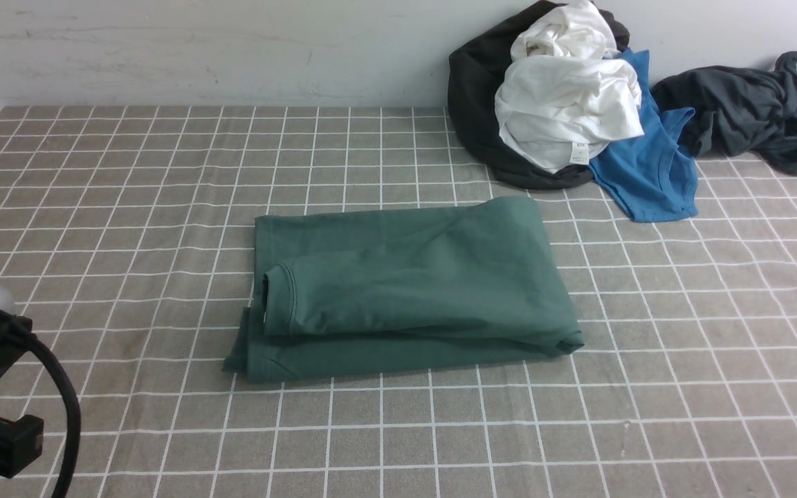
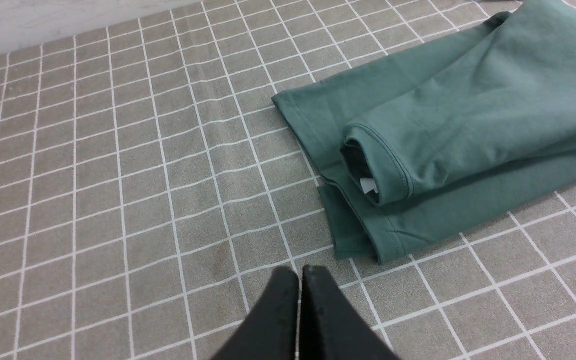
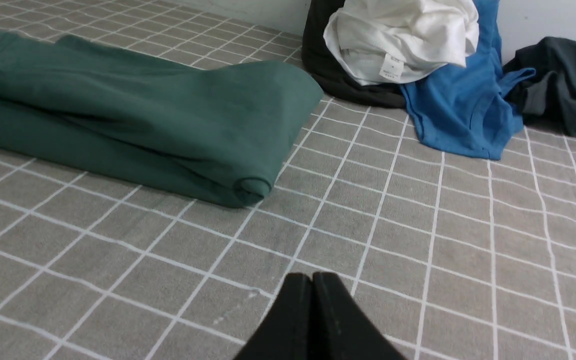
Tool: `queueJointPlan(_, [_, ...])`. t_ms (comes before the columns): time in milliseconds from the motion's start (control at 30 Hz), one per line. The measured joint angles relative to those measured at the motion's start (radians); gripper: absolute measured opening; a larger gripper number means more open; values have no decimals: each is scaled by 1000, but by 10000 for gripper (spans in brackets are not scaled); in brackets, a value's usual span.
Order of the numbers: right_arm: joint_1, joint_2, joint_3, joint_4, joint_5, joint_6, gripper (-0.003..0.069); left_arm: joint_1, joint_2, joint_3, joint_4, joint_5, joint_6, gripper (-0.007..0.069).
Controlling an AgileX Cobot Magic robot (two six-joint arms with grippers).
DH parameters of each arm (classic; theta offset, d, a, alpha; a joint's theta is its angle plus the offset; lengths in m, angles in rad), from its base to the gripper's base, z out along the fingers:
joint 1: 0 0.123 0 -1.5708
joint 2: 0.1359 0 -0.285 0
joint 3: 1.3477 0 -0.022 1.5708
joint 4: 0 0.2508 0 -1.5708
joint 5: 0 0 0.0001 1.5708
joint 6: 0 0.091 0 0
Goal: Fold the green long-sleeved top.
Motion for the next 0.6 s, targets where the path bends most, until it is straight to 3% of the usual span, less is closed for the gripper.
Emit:
queueJointPlan(67, [-29,-46,0,0,50,1,-13,0,-1,0,0,0,0,-8])
queueJointPlan(367, [-328,-89,-1,-13,61,25,-13,0,-3,0,0,1,0,-8])
queueJointPlan(467, [-357,-89,-1,-48,65,61,-13,0,-3,0,0,1,0,-8])
queueJointPlan(600, [-348,-89,-1,-129,65,212,-13,0,-3,0,0,1,0,-8])
